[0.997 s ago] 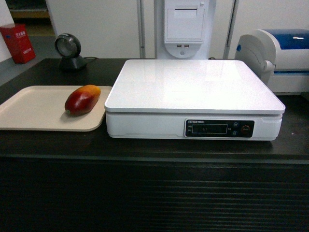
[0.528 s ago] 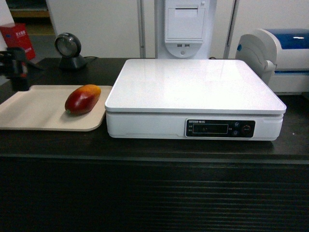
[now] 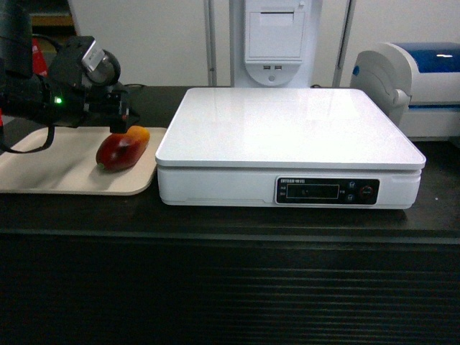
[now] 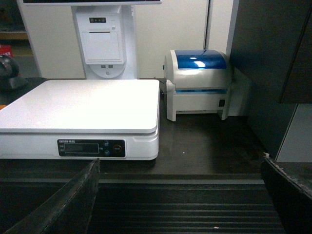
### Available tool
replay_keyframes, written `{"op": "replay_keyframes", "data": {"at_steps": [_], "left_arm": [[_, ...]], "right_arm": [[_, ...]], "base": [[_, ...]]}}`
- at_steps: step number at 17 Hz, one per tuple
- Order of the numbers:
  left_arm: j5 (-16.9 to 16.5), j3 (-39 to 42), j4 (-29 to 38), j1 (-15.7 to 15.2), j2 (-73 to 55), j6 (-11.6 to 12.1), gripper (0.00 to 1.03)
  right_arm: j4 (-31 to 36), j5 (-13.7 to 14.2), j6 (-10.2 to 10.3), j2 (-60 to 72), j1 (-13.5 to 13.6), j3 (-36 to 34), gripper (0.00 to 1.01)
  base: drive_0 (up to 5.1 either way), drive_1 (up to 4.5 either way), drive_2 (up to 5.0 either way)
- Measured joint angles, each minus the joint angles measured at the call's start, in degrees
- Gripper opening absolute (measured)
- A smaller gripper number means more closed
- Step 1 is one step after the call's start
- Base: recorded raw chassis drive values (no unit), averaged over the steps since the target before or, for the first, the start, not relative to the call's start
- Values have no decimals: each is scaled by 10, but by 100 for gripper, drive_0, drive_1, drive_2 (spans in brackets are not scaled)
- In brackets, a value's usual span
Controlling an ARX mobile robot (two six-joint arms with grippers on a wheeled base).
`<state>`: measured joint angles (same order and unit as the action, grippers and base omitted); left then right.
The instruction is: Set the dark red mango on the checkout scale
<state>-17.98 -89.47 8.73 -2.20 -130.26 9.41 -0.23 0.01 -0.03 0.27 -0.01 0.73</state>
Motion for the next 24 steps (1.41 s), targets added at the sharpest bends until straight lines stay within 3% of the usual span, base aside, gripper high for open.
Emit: {"op": "replay_keyframes", "data": {"at_steps": [5,9,10,13,19,22,24], "left_arm": [[26,-108,-86,0,-79,0,98],[16,-192,-184,0,-122,5,98],[20,-199,-199,1,-128,18,96],[28,-206,-218,1,-144,31,62],[24,-158,-169,-8,-103,38,59],[13,-81,-83,-1,15,-5,59],[14,-42,-38,29,94,-44,59]], "right_arm": [[0,0,0,0,0,0,98],[0,0,0,0,0,0,98],[0,0,0,0,0,0,98],[0,0,0,0,0,0,98],[0,0,0,0,0,0,98],[0,0,0,0,0,0,98],[0,0,0,0,0,0,98]], "base": [[0,0,0],[0,0,0],[0,0,0],[0,0,0],[0,0,0],[0,0,0],[0,0,0]]}}
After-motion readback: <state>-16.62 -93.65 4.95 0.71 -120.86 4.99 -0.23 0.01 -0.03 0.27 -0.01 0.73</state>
